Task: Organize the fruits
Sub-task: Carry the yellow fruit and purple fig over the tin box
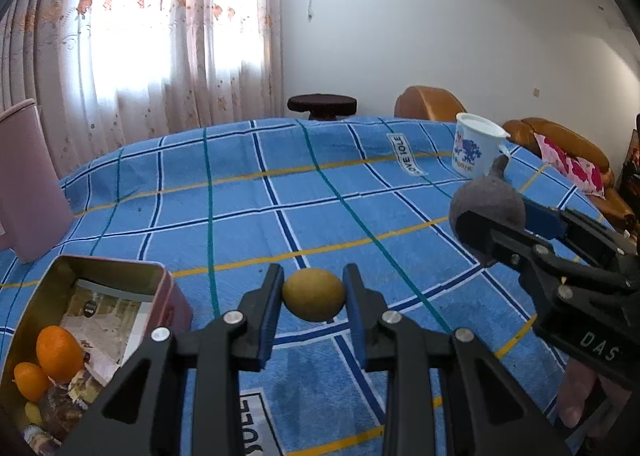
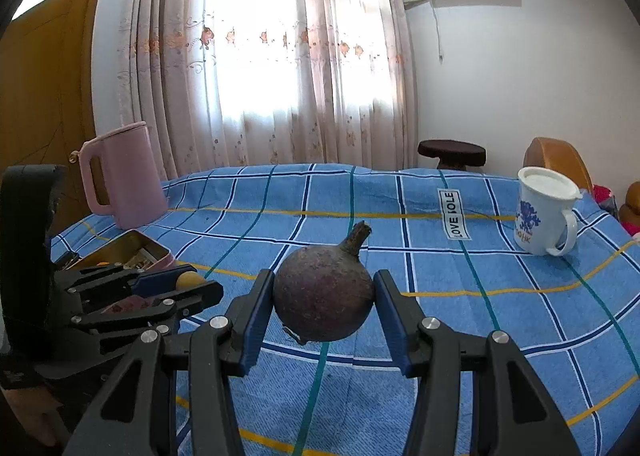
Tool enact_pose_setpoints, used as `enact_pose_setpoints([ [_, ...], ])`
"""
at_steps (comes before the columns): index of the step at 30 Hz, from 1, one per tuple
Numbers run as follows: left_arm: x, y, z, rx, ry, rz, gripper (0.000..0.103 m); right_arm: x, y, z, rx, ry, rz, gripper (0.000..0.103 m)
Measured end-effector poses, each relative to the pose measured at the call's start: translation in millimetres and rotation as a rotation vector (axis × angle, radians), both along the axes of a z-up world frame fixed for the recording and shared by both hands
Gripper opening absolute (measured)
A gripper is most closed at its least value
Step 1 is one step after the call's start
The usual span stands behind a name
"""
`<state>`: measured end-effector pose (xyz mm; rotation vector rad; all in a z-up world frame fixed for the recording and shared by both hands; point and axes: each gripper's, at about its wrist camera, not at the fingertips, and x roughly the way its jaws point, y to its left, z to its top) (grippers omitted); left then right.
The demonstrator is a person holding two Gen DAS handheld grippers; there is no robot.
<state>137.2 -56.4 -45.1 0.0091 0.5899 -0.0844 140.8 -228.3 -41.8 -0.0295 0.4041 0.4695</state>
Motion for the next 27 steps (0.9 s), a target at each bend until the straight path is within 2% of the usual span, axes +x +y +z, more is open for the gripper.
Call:
enact_pose_setpoints([
  [27, -31, 9, 12, 0.000, -0.149, 0.054, 0.032, -28, 5, 5, -0.010, -0.145, 0.014, 0.052],
])
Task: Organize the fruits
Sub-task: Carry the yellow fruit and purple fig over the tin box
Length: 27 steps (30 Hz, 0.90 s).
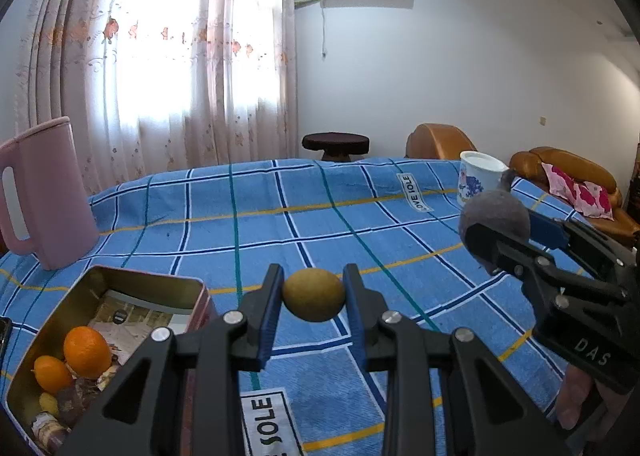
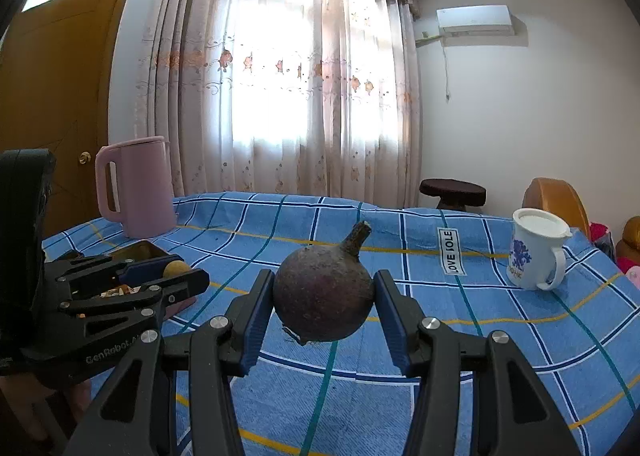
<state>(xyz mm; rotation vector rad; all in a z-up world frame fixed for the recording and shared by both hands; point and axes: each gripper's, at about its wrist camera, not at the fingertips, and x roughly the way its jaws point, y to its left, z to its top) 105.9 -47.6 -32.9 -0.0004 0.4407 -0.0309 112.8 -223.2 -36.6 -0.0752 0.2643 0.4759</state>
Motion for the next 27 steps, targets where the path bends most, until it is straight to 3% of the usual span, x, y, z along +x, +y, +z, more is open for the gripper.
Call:
enact_pose_setpoints([
  [15, -18, 16, 3, -0.013, -0.026, 0.016, 0.032, -5, 22, -1, -0.016, -0.001, 0.045, 0.052],
  [27, -55, 77, 20, -0.052, -0.044, 0.113, 0.032, -9, 88, 20, 0.006, 0.044, 0.226, 0.052],
])
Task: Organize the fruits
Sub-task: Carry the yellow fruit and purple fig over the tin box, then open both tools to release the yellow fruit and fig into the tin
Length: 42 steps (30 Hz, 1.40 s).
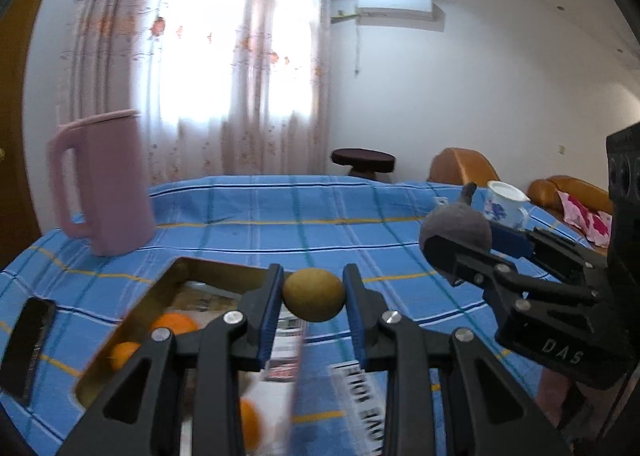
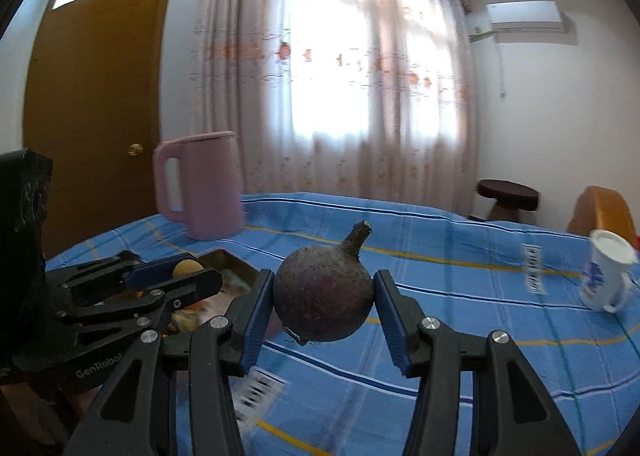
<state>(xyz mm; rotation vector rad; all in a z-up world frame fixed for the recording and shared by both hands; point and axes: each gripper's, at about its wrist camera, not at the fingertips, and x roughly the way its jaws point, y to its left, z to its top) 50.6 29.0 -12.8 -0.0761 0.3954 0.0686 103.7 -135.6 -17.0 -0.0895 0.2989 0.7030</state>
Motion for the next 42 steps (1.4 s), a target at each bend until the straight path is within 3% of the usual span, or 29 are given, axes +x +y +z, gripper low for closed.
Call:
enact_pose_setpoints([
  [7, -18, 50, -3, -0.026, 0.032, 0.100, 0.032, -11, 57, 1, -0.029, 0.023, 0.126, 0.052],
  [18, -24, 90, -25, -0.054, 0.112, 0.177, 0.032, -8, 119, -36, -0.143, 0.113, 0.211, 0.052],
  [26, -24, 91, -32, -0.054, 0.140, 0.177, 0.032, 0, 127, -46, -0.190, 0.192, 0.217, 0.052],
  [36, -24, 88, -34, -0.053, 0.153, 0.174, 0.032, 0, 128, -48, -0.212, 0.213, 0.228, 0.054],
  [38, -25, 89, -32, -0.050, 0.151, 0.180, 0.033, -1, 128, -47, -0.211, 0.206, 0.214, 0.062],
  [42, -30, 91, -27, -0.054, 0.130, 0.191, 0.047, -1, 122, -46, -0.192, 0.205, 0.201, 0.064],
])
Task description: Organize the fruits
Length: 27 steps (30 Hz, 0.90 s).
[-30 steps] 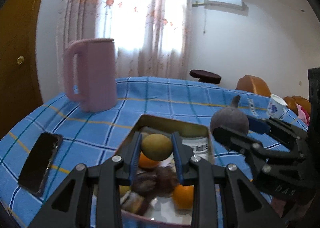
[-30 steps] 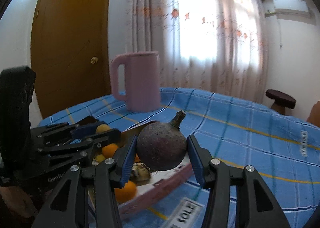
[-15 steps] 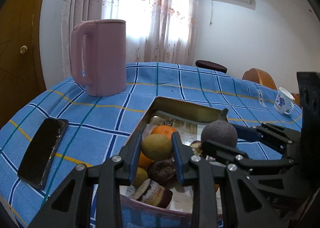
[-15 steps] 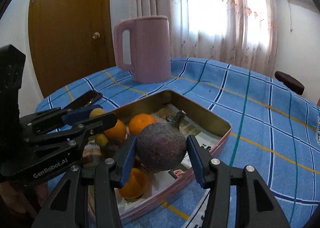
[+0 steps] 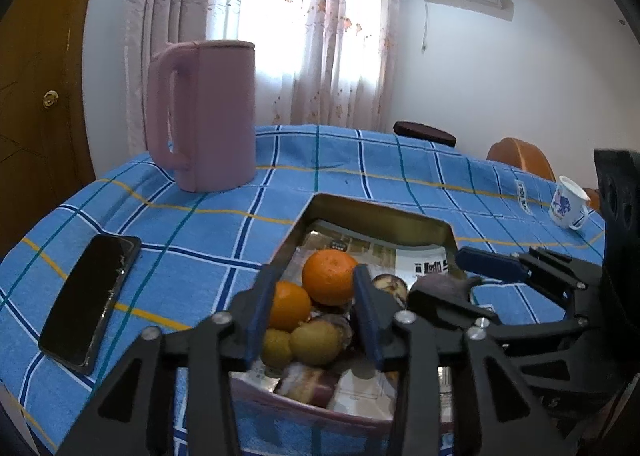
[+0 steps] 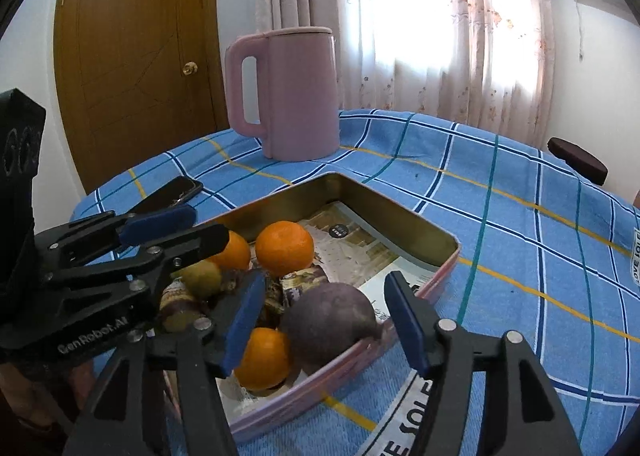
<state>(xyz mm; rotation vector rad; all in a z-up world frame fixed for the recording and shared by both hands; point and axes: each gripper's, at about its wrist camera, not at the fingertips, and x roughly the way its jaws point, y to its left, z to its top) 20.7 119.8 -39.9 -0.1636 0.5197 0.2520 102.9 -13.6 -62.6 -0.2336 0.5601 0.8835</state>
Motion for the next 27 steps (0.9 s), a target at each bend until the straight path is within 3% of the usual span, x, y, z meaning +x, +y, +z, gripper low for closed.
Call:
enact_pose_setpoints([
  [5, -8, -1, 8, 0.011, -0.035, 0.011, 0.069, -4, -14, 8, 0.023, -0.014, -0.034, 0.066],
  [9, -14, -5, 15, 0.010, -0.065, 0.002, 0.077, -9, -26, 18, 0.019, -0.056, -0.077, 0.070],
  [13, -18, -10, 22, 0.020, -0.095, 0.012, 0.096, -14, -39, 27, 0.033, -0.102, -0.121, 0.070],
  [27, -27, -20, 33, 0.026, -0.131, 0.001, 0.100, -36, -71, 54, 0.076, -0.219, -0.213, 0.076],
])
